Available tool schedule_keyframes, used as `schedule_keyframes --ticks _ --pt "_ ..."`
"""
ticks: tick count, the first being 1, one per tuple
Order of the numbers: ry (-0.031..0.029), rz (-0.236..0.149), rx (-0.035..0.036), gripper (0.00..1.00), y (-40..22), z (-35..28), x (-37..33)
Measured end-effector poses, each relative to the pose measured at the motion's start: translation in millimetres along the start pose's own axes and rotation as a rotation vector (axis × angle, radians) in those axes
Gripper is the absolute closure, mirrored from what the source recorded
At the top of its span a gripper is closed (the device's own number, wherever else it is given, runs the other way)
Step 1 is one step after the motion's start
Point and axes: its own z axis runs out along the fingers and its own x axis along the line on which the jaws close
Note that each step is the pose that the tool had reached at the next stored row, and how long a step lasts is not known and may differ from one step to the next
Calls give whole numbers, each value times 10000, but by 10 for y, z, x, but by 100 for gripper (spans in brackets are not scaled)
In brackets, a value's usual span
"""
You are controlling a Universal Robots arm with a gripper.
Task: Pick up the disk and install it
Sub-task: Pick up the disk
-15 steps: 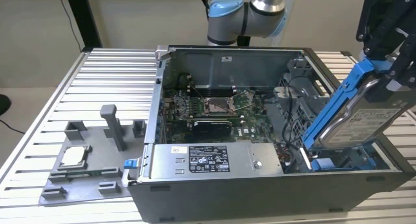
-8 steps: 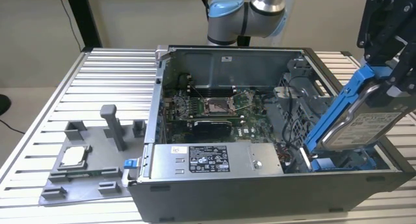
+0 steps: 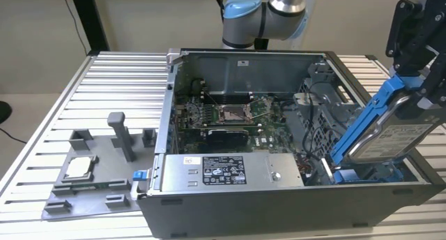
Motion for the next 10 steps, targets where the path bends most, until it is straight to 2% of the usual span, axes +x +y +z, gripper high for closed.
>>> schedule_keyframes --ticks 4,10 --pt "-2 -1 6 100 -2 10 -3" --pt "-5 -5 54 100 -17 80 -23"
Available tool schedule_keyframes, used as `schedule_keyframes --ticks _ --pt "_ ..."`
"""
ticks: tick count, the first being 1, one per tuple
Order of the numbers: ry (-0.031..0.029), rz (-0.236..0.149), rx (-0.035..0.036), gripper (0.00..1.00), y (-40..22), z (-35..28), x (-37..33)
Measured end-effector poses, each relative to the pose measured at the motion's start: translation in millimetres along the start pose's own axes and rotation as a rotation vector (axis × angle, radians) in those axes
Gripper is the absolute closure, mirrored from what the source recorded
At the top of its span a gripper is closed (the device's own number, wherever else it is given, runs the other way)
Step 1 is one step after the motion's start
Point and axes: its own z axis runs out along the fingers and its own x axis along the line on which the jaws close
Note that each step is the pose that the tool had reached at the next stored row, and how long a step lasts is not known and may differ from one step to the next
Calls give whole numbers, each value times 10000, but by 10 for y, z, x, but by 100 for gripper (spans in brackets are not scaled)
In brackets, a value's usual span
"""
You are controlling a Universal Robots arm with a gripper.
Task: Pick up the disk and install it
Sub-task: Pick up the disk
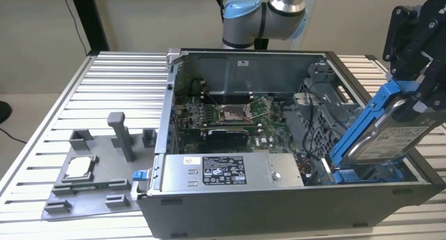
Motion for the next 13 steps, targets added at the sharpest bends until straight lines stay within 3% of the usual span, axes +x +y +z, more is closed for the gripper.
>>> schedule_keyframes --ticks 8,13 --pt "-107 11 91 100 -39 75 -5" --pt "-132 52 104 100 -44 147 -22"
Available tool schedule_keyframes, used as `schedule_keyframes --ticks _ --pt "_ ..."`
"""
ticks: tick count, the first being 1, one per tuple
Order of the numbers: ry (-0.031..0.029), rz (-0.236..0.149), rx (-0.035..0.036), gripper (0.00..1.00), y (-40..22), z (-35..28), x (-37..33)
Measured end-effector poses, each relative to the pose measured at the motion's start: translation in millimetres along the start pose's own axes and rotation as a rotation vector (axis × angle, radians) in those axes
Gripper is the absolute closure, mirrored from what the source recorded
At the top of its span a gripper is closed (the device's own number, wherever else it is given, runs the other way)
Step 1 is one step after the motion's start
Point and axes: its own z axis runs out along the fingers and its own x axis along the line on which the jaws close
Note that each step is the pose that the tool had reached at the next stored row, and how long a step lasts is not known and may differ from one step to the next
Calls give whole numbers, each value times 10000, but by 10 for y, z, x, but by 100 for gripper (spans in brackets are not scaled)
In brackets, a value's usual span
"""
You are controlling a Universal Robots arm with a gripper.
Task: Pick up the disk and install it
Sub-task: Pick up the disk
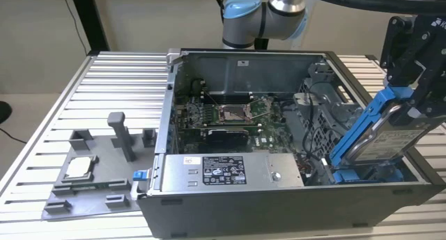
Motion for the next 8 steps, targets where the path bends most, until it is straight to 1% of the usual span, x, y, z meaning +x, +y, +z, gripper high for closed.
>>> schedule_keyframes --ticks 8 --pt "-70 92 43 100 -6 93 -11"
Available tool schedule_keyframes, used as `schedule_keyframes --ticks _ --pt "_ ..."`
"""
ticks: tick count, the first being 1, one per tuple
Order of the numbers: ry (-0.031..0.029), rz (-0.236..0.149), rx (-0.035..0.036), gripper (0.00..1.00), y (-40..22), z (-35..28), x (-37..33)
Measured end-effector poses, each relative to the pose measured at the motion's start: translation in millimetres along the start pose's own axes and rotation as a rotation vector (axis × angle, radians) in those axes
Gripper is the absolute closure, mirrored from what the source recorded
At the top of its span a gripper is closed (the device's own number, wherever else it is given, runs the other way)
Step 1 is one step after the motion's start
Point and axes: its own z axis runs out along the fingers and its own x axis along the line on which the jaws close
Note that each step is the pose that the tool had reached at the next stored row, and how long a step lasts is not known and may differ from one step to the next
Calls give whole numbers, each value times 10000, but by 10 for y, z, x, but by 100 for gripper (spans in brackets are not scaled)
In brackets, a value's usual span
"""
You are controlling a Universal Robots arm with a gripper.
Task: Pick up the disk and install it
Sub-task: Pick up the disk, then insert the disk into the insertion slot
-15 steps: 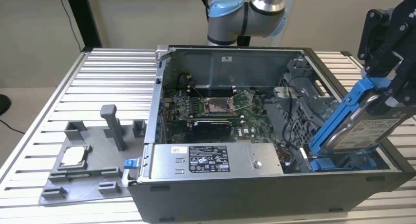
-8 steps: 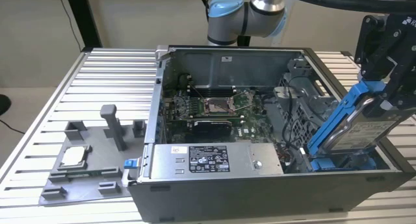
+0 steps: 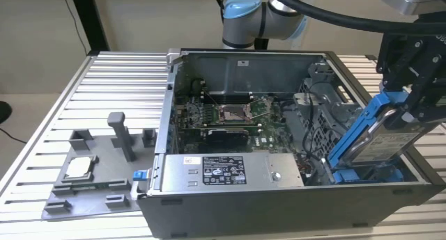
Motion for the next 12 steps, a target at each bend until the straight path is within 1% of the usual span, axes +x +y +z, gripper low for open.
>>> schedule_keyframes --ticks 6,12 --pt "-63 78 26 100 -6 65 -3" --pt "-66 148 33 100 -11 169 1"
